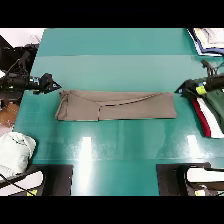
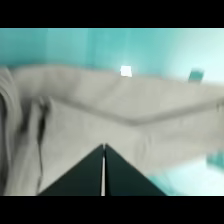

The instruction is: Fold the shirts.

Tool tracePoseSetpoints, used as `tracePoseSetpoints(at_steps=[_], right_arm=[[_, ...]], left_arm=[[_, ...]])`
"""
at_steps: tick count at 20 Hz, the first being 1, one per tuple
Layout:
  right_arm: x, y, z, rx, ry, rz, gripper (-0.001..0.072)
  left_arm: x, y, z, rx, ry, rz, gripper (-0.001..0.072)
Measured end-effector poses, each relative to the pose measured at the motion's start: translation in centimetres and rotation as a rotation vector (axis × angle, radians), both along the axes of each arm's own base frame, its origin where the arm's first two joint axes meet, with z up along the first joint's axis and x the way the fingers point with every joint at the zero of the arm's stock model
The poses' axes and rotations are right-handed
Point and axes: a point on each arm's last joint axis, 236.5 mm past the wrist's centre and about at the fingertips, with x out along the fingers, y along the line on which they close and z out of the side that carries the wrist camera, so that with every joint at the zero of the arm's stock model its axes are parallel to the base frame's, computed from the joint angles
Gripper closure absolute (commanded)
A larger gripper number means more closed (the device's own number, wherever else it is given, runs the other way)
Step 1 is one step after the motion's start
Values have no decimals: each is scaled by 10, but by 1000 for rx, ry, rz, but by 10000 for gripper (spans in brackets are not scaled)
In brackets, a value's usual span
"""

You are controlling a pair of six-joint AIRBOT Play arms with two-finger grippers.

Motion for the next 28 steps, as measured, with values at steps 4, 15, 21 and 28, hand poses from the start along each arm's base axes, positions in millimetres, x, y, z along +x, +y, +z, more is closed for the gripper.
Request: tracePoseSetpoints(at_steps=[4, 15, 21, 28], right_arm=[[-23, -19, -30, 48, 45, -44, 201], [-26, 20, -72, 254, 78, 21, 426], [-17, 39, -61, 286, 7, 81, 694], [5, 52, 26, 299, -191, 95, 696]], left_arm=[[-14, -25, -2, 1, 21, -100, 683], [-25, -102, -2, 42, -52, -277, 683], [-26, -131, 1, 40, -81, -297, 684], [-12, -207, -20, 31, -62, -429, 684]])
